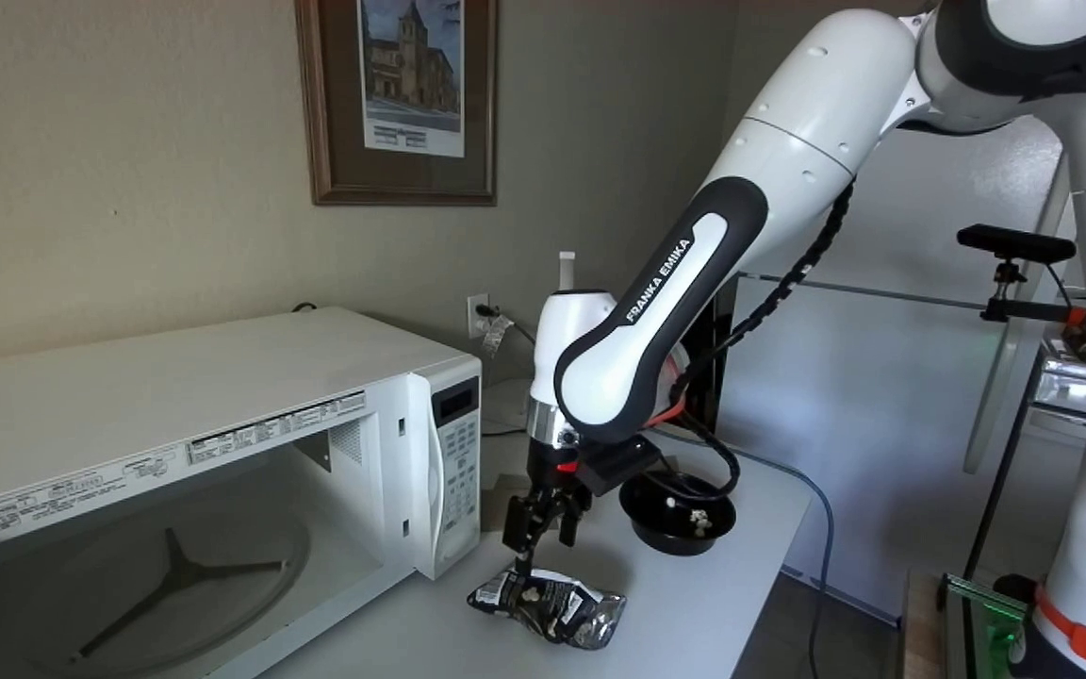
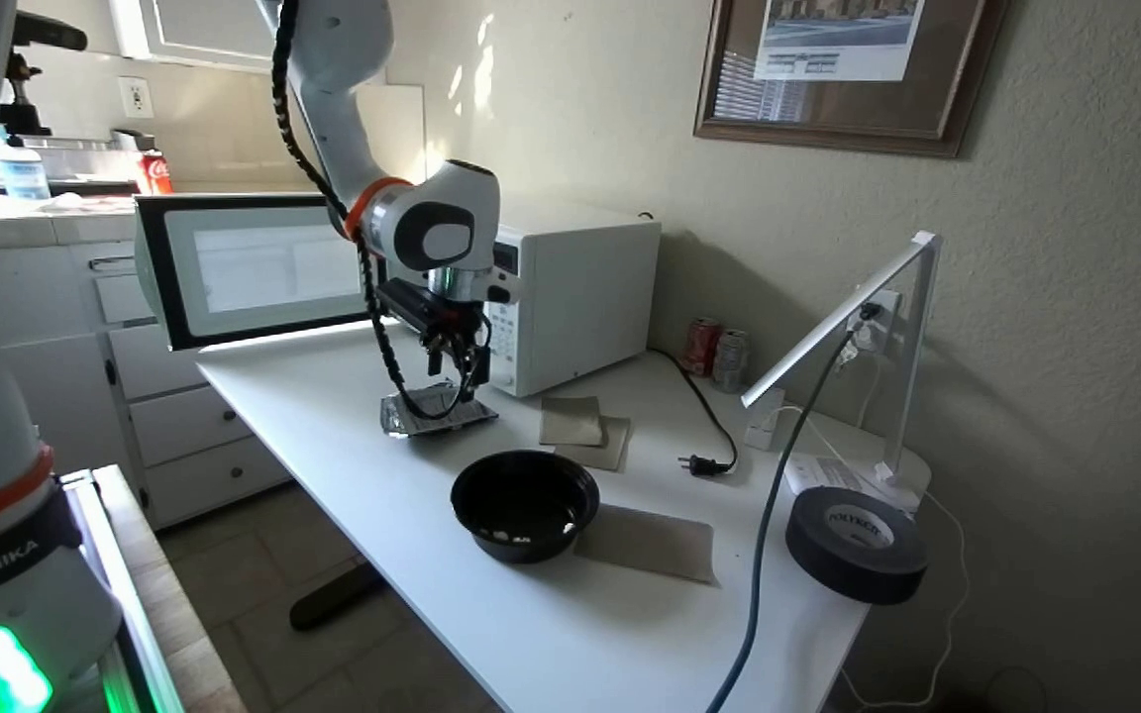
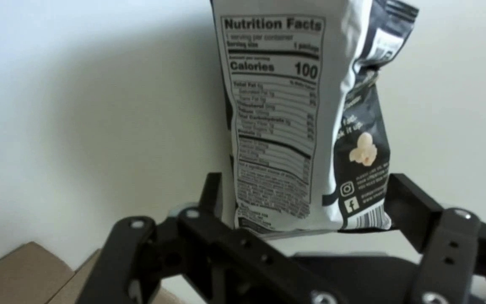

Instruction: Open the microwave by pushing the right corner button, pick up the black and white packet and put it into the microwave, close the microwave door

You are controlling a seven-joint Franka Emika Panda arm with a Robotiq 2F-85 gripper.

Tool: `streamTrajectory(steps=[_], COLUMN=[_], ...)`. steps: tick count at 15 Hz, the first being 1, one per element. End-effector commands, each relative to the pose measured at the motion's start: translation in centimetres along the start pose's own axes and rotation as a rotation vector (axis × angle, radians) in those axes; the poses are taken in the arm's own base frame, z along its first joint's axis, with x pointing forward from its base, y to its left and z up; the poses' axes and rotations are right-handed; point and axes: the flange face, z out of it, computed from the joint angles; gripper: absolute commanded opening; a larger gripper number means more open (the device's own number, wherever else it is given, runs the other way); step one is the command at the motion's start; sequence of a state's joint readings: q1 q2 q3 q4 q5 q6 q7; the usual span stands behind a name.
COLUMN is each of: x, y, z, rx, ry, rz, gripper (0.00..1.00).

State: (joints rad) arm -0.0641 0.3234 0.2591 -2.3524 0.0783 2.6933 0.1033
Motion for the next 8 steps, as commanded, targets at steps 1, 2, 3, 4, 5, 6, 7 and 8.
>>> streamTrajectory(steps=[1, 2, 3, 4, 5, 6, 7, 8], x=[-0.36, -0.43, -0.53, -0.55, -0.55, -0.50, -0.43, -0.37], y=[0.00, -0.05, -0.10, -0.14, -0.20, -0.25, -0.32, -0.40], z=[0.47, 0.52, 0.63, 0.66, 0.69, 0.73, 0.78, 0.81], rx=[-0.007, -0.007, -0.004, -0.008, -0.007, -0.006, -0.005, -0.005], ry=[-0.067, -0.078, -0.088, -0.094, -0.099, -0.099, -0.102, -0.103], rz=[-0.017, -0.021, -0.025, -0.027, -0.031, -0.033, -0.035, -0.035], gripper=[0.70, 0.60, 0.53, 0.43, 0.37, 0.30, 0.22, 0.15])
